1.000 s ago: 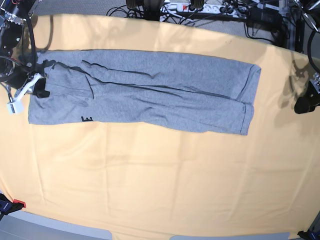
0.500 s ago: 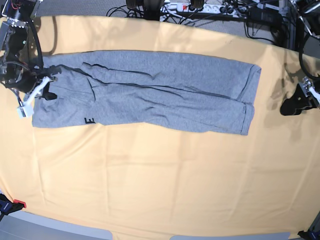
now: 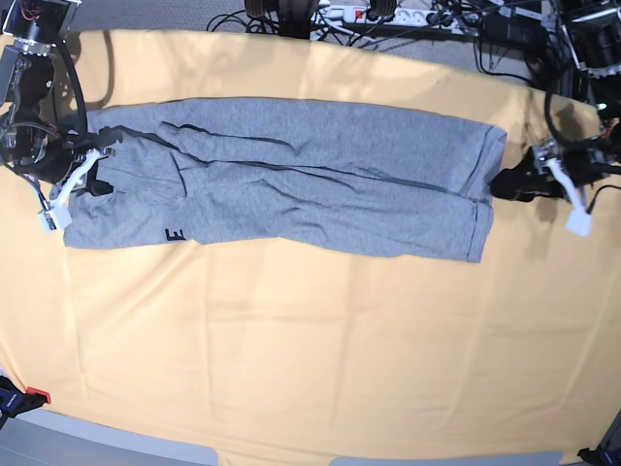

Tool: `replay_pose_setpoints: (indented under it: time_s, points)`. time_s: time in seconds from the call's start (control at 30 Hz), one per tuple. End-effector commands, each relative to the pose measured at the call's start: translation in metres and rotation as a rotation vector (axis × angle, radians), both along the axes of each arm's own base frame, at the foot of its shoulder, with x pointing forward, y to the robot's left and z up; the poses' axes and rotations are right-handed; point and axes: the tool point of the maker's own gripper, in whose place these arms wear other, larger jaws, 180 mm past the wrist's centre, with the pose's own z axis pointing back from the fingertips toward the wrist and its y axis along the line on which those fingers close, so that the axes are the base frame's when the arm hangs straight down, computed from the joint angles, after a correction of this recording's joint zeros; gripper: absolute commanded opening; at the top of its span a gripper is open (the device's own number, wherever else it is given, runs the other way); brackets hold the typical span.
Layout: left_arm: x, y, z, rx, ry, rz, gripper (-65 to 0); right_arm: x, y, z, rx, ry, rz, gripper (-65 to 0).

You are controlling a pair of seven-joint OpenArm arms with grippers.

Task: Layout the t-shirt on the table in an organized manner, then fold the t-shirt properly
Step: 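Lower the left gripper onto the folded shirt's end and grasp it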

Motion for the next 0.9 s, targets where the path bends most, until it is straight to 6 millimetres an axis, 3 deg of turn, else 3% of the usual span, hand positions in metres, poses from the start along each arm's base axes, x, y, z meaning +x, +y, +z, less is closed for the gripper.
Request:
replay_pose_setpoints:
  time_s: [0.0, 0.23, 0.57, 0.7, 0.87]
  points:
    - [0.006, 0.002, 0.009, 0.013, -0.032, -0.007, -22.8, -0.015, -0.013, -0.008, -0.073, 0.085, 0.019, -65.0]
    - [0.010, -0.035, -0.003, -0.093, -0.046, 0.008, -22.8, -0.018, -0.019, -0.008, -0.090, 0.112, 0.003, -65.0]
    - [0.009, -0.069, -0.017, -0.160, -0.032, 0.003, -22.8, -0.019, -0.019, -0.009, -0.091, 0.114, 0.003, -65.0]
    - [0.009, -0.065, -0.017, -0.138, -0.023, -0.015, -22.8, -0.019, -0.020, -0.008, -0.091, 0.114, 0.004, -65.0]
    - [0.023, -0.037, 0.000, -0.061, -0.062, -0.003, -22.8, -0.018, -0.019, -0.008, -0.088, 0.112, 0.004, -65.0]
